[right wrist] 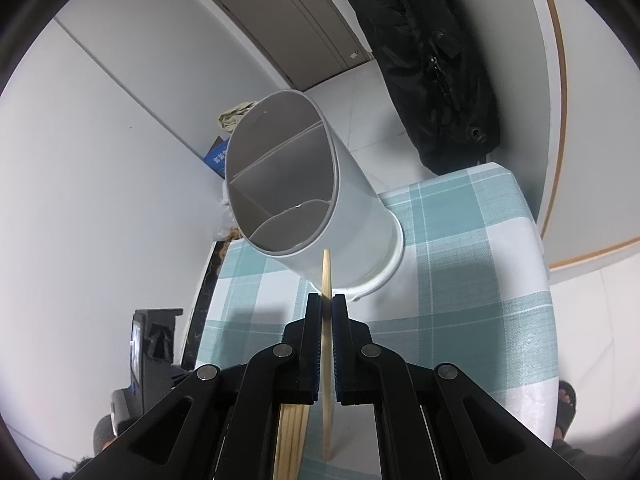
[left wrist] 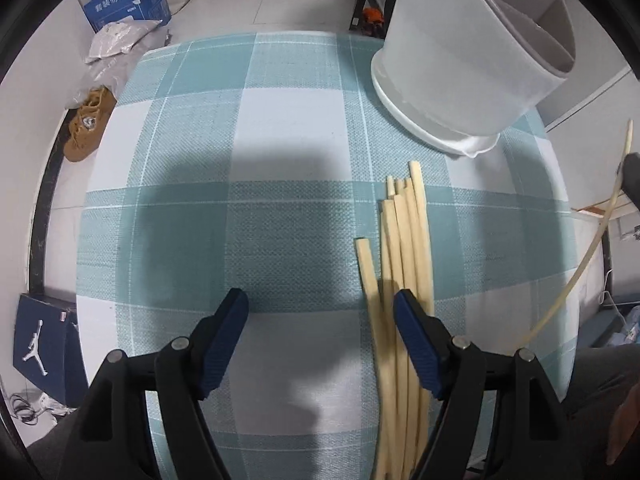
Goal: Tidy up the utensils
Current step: 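Lift the chopstick with the right tool while the left tool lowers toward the pile, then close the left tool on one wooden chopstick from the pile, then carry both held chopsticks up over the white utensil holder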
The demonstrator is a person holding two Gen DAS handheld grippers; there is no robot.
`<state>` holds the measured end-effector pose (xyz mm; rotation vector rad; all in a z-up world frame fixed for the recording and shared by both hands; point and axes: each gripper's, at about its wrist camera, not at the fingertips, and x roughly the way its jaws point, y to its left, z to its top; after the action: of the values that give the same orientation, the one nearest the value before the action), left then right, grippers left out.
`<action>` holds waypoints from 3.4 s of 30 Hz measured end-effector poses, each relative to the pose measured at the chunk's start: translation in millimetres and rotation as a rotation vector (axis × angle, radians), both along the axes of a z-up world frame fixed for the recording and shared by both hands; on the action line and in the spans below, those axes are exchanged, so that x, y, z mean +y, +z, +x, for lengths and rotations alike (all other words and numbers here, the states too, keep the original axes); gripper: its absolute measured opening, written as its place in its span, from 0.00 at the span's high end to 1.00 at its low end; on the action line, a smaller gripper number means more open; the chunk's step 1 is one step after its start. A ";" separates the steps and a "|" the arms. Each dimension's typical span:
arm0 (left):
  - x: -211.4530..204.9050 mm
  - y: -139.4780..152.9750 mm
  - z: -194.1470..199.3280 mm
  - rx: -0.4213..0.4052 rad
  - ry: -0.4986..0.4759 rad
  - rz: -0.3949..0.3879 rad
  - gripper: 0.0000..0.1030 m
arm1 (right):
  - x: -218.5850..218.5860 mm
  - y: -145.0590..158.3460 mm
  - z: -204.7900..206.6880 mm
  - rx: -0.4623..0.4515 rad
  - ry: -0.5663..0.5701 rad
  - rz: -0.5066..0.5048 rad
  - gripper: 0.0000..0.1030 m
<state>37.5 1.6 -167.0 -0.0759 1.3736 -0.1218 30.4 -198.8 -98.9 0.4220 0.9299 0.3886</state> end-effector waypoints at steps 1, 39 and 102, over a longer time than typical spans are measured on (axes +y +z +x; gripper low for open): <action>-1.0 -1.0 0.2 0.004 0.008 0.003 0.31 | -0.1 0.2 -0.2 -0.001 0.001 0.001 0.96; 17.8 86.0 -27.6 -0.396 -0.001 -0.057 0.97 | 9.5 21.0 -20.4 -0.118 0.035 -0.027 0.96; -13.8 200.4 108.8 -0.850 -0.010 -0.203 0.98 | 12.4 164.7 116.9 -0.382 0.073 -0.167 0.96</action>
<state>146.3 -12.3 33.5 -0.1649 0.5099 -0.2671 147.3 -186.4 65.8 0.1522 0.6003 0.4363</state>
